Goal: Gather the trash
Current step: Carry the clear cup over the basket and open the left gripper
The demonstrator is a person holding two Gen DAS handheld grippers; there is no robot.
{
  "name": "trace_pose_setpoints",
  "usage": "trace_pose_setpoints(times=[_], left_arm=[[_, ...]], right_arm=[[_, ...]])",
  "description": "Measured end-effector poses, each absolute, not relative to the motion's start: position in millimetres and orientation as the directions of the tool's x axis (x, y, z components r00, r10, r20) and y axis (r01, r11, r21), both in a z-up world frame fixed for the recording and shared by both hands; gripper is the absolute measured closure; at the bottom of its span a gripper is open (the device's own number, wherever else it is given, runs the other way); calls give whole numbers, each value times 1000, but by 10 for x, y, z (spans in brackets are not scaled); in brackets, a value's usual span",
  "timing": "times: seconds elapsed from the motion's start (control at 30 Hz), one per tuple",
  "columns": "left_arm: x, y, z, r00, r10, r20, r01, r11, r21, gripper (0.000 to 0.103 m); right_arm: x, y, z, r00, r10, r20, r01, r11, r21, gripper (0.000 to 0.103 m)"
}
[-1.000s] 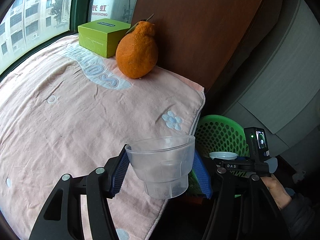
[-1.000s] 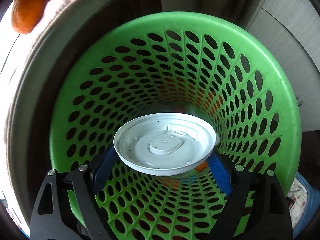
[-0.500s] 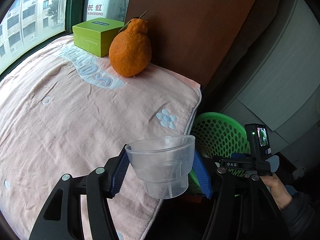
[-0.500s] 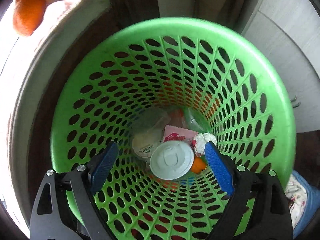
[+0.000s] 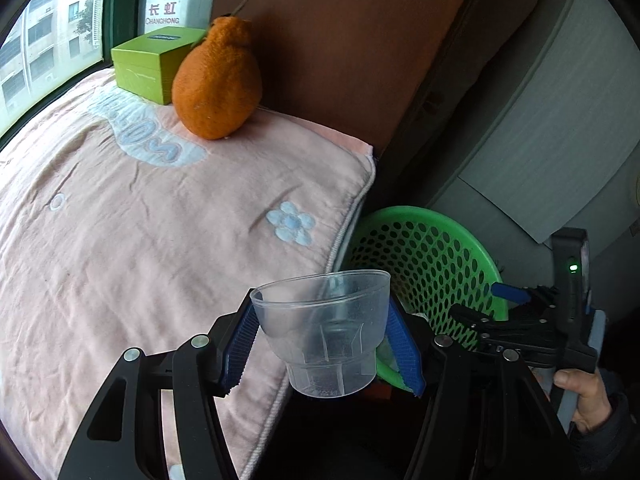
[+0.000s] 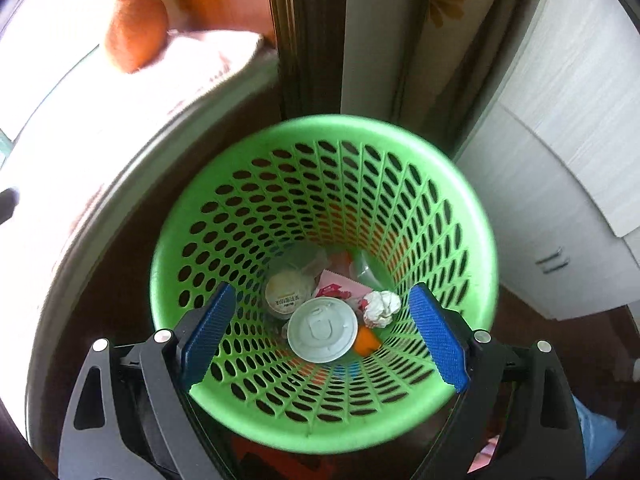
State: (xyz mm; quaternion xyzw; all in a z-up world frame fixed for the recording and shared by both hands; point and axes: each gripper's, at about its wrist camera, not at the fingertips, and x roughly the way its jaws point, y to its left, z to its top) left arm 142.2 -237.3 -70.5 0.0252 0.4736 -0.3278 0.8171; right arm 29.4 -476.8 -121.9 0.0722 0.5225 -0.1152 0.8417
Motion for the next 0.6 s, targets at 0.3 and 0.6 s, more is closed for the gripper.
trace_pose_setpoints(times=[0.3, 0.6], left_arm=[[1295, -2815, -927, 276, -516, -811, 601, 751, -273, 44], [1174, -3278, -1145, 225, -506, -833, 634, 725, -270, 44]], right_arm=[[-69, -4883, -861, 513, -151, -845, 296, 955, 9, 15], [-321, -4955, -766, 554, -171, -815, 315, 949, 15, 15]])
